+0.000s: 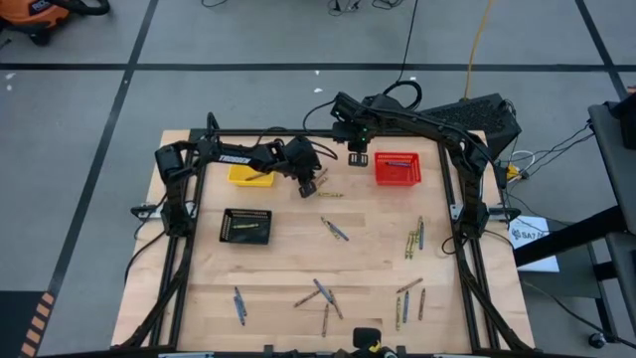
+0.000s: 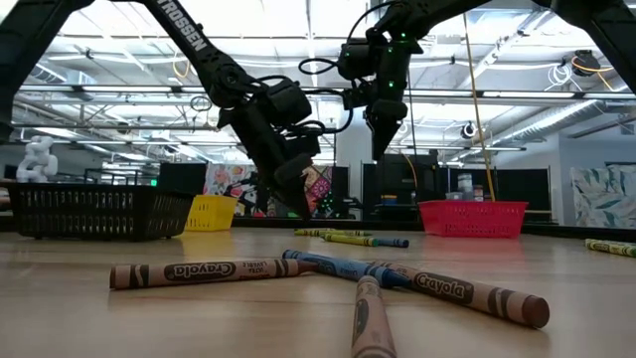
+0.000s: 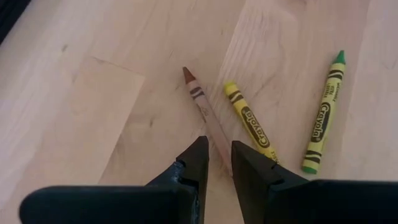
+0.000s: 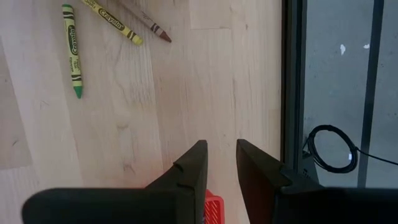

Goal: Sort crayons
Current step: Put the brown crayon into the yellow bin

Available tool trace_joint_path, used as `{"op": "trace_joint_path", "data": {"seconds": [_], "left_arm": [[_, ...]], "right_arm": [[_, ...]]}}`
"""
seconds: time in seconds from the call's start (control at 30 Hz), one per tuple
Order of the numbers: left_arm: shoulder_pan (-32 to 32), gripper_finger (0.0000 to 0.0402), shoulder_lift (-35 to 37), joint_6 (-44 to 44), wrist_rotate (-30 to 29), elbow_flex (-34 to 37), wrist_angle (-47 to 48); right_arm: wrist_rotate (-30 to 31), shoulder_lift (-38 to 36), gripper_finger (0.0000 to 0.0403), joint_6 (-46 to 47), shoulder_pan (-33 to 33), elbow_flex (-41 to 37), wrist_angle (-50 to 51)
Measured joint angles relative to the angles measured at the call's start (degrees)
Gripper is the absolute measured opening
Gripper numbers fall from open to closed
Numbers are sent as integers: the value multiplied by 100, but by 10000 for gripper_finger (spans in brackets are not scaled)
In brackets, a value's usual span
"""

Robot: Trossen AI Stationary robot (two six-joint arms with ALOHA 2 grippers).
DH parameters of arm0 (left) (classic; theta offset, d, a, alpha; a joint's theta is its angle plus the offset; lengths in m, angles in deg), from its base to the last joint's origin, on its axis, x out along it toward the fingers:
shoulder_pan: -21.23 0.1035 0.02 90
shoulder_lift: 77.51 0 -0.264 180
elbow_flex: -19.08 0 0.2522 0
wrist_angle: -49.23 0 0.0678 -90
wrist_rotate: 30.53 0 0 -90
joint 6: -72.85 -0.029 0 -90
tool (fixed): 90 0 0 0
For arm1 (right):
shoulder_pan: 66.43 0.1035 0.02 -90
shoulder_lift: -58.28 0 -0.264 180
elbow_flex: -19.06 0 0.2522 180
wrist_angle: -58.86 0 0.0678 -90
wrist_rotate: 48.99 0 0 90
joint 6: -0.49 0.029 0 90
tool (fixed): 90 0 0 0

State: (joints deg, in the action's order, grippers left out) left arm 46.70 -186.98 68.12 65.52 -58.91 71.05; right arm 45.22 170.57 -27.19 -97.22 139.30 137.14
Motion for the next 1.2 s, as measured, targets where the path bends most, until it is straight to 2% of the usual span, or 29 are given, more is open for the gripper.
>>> {"op": "trace_joint_path", "data": {"seconds": [0.6, 0.87, 1.2], "left_arm": [[7, 69, -522, -5, 61, -26, -44], [-3, 9, -534, -12, -152, -21, -40], [-4, 9, -499, -49, -162, -11, -5]], "right_arm": [[0, 2, 73, 2, 2, -2, -2], [0, 2, 73, 1, 1, -2, -2], [0, 2, 73, 0, 2, -2, 0]]}}
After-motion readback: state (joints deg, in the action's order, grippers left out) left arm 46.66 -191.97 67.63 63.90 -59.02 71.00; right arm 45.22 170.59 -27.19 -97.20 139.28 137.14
